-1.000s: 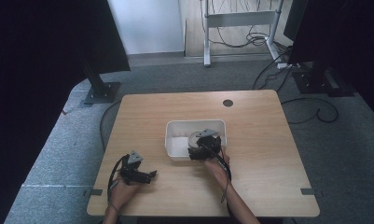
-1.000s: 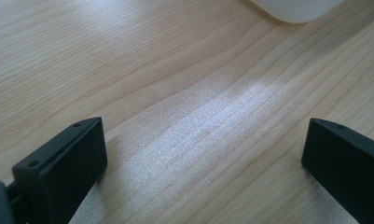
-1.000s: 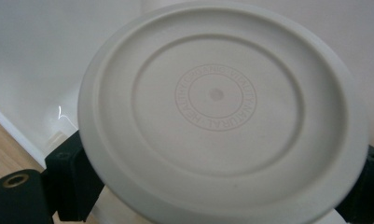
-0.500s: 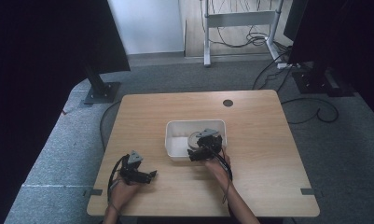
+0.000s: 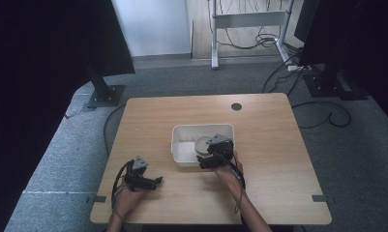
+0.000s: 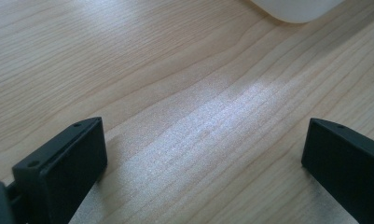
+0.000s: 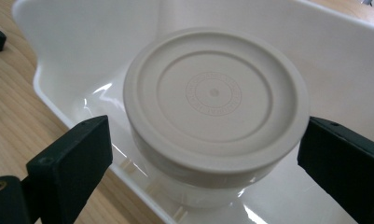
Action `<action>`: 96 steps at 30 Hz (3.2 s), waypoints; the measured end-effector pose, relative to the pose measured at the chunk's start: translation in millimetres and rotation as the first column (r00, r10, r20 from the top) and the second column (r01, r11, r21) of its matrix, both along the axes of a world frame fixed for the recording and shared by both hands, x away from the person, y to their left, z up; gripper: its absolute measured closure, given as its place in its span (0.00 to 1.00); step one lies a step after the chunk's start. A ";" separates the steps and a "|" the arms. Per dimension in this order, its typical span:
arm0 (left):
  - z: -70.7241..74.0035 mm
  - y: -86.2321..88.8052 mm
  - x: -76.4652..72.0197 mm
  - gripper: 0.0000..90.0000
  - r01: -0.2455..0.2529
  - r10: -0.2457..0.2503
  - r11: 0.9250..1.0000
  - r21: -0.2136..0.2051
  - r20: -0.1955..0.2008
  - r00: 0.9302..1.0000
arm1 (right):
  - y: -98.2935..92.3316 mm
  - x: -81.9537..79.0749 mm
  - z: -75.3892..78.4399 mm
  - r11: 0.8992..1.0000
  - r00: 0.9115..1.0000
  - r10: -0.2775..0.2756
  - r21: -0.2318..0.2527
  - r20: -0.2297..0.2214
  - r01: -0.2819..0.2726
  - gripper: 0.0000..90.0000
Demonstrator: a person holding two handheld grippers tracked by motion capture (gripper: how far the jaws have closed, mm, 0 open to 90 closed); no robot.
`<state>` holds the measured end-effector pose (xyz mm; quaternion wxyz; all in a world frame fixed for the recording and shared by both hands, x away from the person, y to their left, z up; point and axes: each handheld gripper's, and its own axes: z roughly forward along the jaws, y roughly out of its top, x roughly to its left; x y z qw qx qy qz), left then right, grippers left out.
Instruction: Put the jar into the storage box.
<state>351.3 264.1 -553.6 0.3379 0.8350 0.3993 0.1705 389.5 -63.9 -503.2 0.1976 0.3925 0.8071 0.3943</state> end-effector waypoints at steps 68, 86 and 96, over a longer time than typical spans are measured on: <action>0.0 -0.2 -0.1 0.00 -0.003 0.003 1.000 0.000 0.001 1.000 | -74.2 -61.3 3.6 0.999 0.997 0.049 0.000 0.058 -0.049 0.03; 0.0 -0.4 -0.3 0.00 -0.005 0.005 1.000 0.000 0.000 1.000 | -100.4 -75.2 -1.1 1.000 0.998 0.022 0.014 0.054 -0.022 0.03; 0.0 -0.5 -0.4 0.00 -0.006 0.006 1.000 0.000 0.000 1.000 | -116.9 -83.9 -6.6 1.000 0.999 -0.007 0.012 0.051 0.006 0.04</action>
